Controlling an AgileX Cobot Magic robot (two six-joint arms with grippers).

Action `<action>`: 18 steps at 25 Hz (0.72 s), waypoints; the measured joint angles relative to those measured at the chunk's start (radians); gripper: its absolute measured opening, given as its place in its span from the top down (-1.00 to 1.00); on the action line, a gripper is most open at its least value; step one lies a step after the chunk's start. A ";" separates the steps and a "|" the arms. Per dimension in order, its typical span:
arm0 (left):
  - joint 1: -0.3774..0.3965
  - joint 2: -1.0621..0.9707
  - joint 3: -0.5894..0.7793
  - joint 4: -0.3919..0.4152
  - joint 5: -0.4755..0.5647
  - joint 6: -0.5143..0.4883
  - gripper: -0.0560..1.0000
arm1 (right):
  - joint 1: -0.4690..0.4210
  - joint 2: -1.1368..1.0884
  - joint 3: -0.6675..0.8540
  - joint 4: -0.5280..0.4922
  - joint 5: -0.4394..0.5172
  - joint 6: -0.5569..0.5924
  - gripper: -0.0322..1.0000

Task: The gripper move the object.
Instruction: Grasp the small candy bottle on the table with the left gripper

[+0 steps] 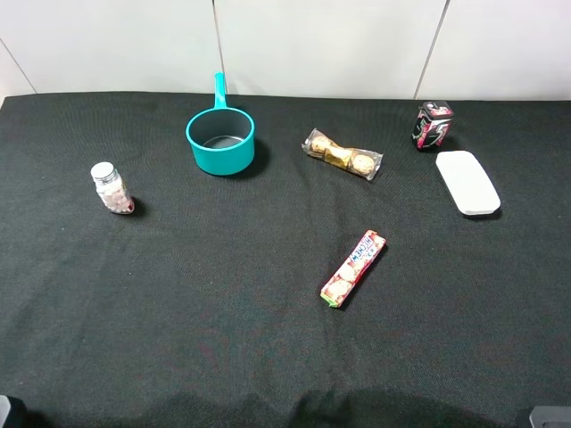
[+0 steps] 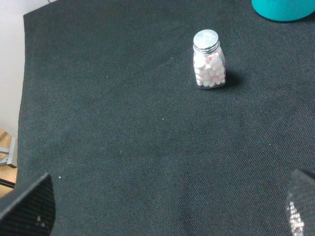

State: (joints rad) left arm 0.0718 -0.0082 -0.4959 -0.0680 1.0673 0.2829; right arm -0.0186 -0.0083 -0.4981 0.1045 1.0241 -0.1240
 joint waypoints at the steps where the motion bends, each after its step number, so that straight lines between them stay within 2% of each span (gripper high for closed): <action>1: 0.000 0.000 0.000 0.000 0.000 0.000 -0.98 | 0.000 0.000 0.000 0.000 0.000 0.000 -0.41; 18: 0.000 0.000 0.000 0.014 0.000 -0.013 -0.98 | 0.000 0.000 0.000 0.000 0.000 0.000 -0.41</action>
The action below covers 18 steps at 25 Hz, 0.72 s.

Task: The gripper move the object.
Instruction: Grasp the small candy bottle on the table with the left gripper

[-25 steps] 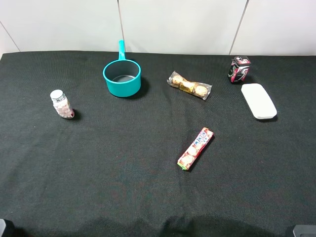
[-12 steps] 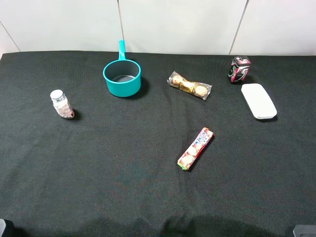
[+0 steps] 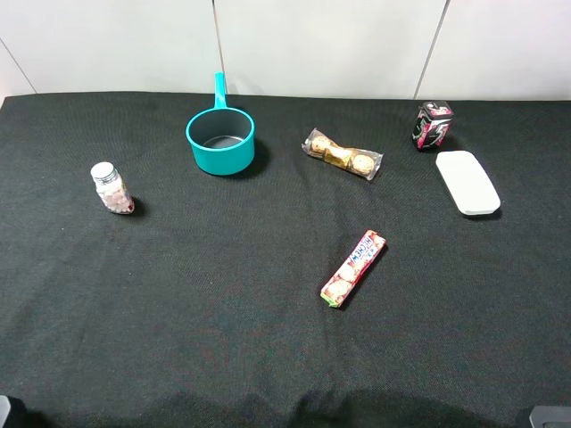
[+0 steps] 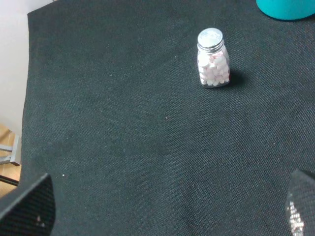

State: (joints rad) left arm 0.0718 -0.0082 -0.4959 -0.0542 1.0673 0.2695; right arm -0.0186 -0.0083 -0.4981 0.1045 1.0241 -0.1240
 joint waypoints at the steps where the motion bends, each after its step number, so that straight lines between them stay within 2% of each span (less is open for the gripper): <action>1: 0.000 0.000 0.000 0.001 0.000 -0.007 -0.98 | 0.000 0.000 0.000 0.000 0.000 0.000 -0.41; 6: 0.000 0.037 -0.016 0.001 0.000 -0.017 -0.98 | 0.000 0.000 0.000 0.000 0.000 0.000 -0.41; 18: 0.000 0.342 -0.152 -0.008 -0.001 0.010 -0.98 | 0.000 0.000 0.000 0.000 0.000 0.000 -0.41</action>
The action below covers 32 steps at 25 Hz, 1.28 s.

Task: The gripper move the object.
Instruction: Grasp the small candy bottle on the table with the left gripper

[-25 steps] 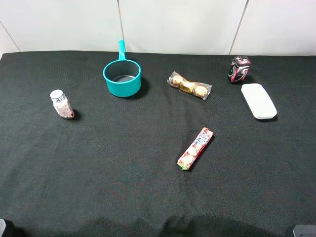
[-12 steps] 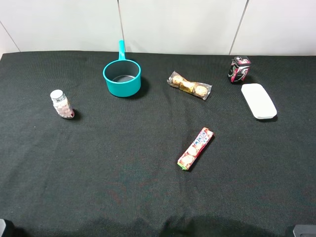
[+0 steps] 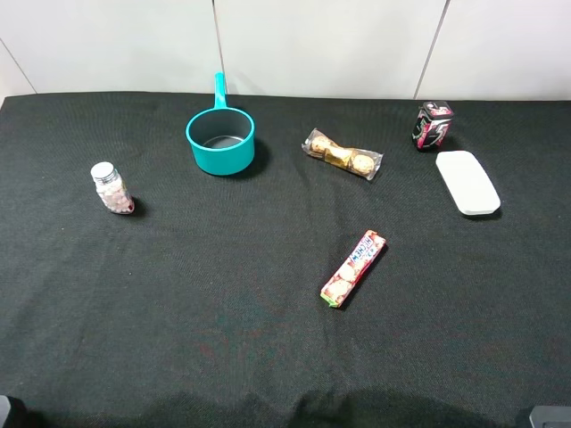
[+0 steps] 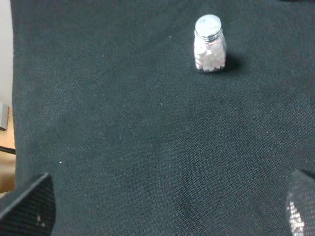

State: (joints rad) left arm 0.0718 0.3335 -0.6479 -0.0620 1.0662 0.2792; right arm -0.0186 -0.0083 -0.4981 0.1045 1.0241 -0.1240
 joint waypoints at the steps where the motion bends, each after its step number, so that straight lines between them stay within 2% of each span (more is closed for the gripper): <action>1: 0.000 0.030 -0.013 -0.002 0.000 0.003 -0.98 | 0.000 0.000 0.000 0.000 0.000 0.000 -0.41; 10: 0.000 0.264 -0.123 -0.019 0.000 0.052 -0.98 | 0.000 0.000 0.000 0.000 0.000 0.000 -0.41; 17: 0.000 0.406 -0.163 -0.061 -0.011 0.088 -0.98 | 0.000 0.000 0.000 0.000 0.000 0.000 -0.41; 27: 0.000 0.588 -0.220 -0.063 -0.042 0.104 -0.98 | 0.000 0.000 0.000 0.000 0.000 0.000 -0.41; 32: -0.037 0.681 -0.220 -0.061 -0.086 0.108 -0.98 | 0.000 0.000 0.000 0.000 0.000 0.000 -0.41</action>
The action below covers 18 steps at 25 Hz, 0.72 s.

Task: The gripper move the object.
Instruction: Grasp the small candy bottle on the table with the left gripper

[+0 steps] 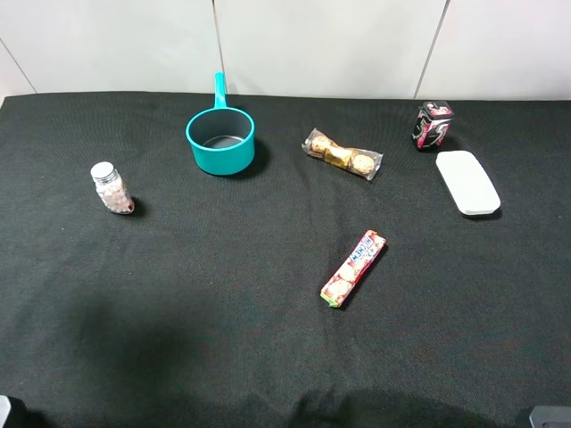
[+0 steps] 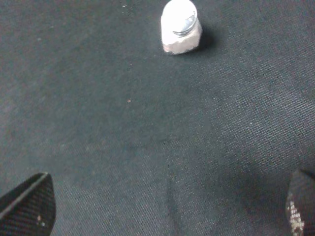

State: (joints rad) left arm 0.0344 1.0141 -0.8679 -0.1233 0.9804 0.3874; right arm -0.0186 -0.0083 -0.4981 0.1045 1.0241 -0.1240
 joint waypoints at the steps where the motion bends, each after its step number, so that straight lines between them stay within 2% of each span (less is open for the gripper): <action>1: -0.010 0.021 0.000 0.000 -0.012 0.000 -0.98 | 0.000 0.000 0.000 0.000 0.000 0.000 -0.41; 6: -0.043 0.130 -0.015 0.003 -0.061 0.008 -0.98 | 0.000 0.000 0.000 0.000 0.000 0.000 -0.41; 18: -0.120 0.373 -0.168 0.056 -0.072 0.014 -0.98 | 0.000 0.000 0.000 0.000 0.000 0.000 -0.41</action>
State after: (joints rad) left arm -0.0860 1.3870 -1.0358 -0.0674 0.9079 0.4019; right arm -0.0186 -0.0083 -0.4981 0.1045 1.0241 -0.1240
